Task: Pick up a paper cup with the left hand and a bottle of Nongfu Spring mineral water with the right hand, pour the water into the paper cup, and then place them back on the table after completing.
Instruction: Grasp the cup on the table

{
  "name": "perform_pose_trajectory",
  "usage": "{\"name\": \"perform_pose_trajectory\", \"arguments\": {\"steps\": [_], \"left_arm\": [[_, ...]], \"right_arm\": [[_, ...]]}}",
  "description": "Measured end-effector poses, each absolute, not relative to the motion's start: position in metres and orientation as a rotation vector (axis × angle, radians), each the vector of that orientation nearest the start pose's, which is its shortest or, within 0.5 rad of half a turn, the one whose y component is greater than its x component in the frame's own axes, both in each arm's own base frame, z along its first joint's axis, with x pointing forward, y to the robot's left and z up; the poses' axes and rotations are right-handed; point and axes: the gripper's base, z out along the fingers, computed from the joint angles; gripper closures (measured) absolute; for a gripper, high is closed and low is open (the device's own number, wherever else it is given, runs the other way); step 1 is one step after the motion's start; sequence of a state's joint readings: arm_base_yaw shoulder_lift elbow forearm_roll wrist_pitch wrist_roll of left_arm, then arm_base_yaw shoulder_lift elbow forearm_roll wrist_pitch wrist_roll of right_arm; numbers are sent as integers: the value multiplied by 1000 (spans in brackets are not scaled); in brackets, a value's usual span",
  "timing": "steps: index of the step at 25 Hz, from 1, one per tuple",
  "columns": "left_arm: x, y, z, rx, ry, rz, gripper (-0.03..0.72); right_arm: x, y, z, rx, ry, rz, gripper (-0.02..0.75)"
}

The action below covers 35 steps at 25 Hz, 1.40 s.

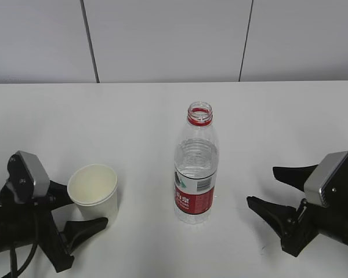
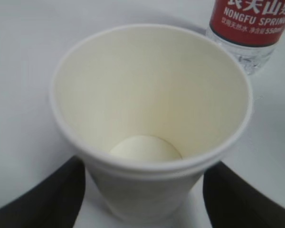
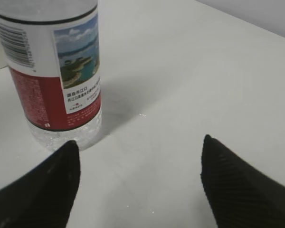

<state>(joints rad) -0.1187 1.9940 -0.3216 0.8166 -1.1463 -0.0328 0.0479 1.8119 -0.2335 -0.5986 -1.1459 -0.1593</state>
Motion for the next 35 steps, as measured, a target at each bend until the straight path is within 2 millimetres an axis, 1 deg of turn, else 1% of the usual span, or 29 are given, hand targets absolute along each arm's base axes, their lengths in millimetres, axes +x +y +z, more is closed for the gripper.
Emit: {"name": "perform_pose_trajectory", "arguments": {"steps": [3,6,9,14,18,20,24,26,29,35], "left_arm": [[223,-95,74,927,1829,-633,209],[224,-100,75,949,1814,-645,209],[223,-101,74,945,1819,-655,212],[225,-100,74,915,1832,-644,258],[226,-100,75,905,1834,-638,286],[226,-100,75,905,1835,-637,300],[226,-100,75,904,1834,-637,307],[226,-100,75,904,1834,-637,307],[226,-100,75,901,1835,-635,307],[226,-99,75,894,1838,-632,307]], "right_arm": [[215,57,108,-789,1772,282,150],[215,57,108,-789,1772,282,150],[215,57,108,-789,1772,282,150],[215,58,108,-797,1770,291,150],[216,64,110,-865,1727,356,150],[220,67,112,-890,1702,381,150],[233,70,118,-872,1679,434,150],[239,74,116,-908,1677,487,150],[247,80,110,-955,1671,578,151],[260,84,94,-1028,1668,653,150]]}}
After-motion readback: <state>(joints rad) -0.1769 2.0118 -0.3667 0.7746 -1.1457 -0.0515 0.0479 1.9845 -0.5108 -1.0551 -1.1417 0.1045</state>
